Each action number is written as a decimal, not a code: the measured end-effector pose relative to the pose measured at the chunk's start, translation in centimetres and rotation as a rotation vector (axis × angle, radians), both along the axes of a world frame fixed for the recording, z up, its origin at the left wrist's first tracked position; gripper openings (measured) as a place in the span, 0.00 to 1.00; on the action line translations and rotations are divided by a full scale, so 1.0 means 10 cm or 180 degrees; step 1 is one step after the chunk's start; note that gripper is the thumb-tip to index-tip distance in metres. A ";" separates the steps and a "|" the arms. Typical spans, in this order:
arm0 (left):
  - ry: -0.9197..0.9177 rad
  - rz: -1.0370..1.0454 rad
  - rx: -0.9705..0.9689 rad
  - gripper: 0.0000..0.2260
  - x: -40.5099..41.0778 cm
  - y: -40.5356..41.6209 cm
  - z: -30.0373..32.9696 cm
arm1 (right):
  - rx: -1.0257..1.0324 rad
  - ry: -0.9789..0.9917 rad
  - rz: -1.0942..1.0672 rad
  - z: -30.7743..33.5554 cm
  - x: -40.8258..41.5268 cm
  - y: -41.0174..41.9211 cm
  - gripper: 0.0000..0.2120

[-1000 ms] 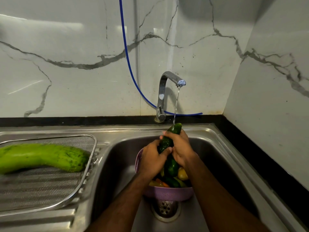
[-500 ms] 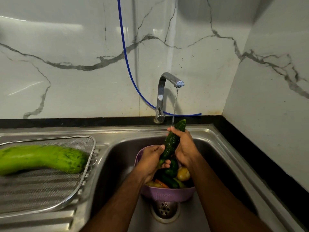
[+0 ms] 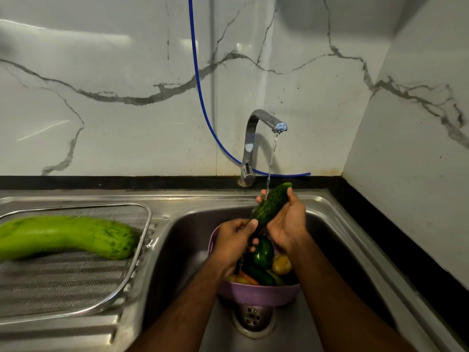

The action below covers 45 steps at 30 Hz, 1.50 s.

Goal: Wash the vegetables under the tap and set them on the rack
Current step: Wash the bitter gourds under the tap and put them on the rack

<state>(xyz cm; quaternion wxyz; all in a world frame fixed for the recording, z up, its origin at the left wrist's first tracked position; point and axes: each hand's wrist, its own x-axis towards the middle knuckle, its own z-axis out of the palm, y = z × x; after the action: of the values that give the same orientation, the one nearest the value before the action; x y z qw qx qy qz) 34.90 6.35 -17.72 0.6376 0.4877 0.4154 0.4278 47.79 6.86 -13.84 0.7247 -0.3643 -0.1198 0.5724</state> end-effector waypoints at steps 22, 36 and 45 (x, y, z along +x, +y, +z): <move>0.1158 0.0490 0.1535 0.15 -0.01 0.01 0.04 | -0.0013 -0.0773 0.0533 -0.05 -0.08 -0.02 0.28; 0.1658 0.0739 0.1800 0.12 -0.09 0.07 0.01 | -0.0337 -0.0892 0.0131 -0.07 -0.01 0.04 0.18; 0.1639 0.0265 0.1578 0.10 -0.07 0.10 -0.07 | 0.0223 -0.0768 -0.0275 -0.01 0.04 0.04 0.22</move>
<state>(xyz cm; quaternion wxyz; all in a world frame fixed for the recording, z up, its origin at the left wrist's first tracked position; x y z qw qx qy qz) 34.24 7.36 -18.39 0.3563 0.7020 0.4655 0.4044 48.23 7.21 -13.97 0.7413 -0.4099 -0.2101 0.4882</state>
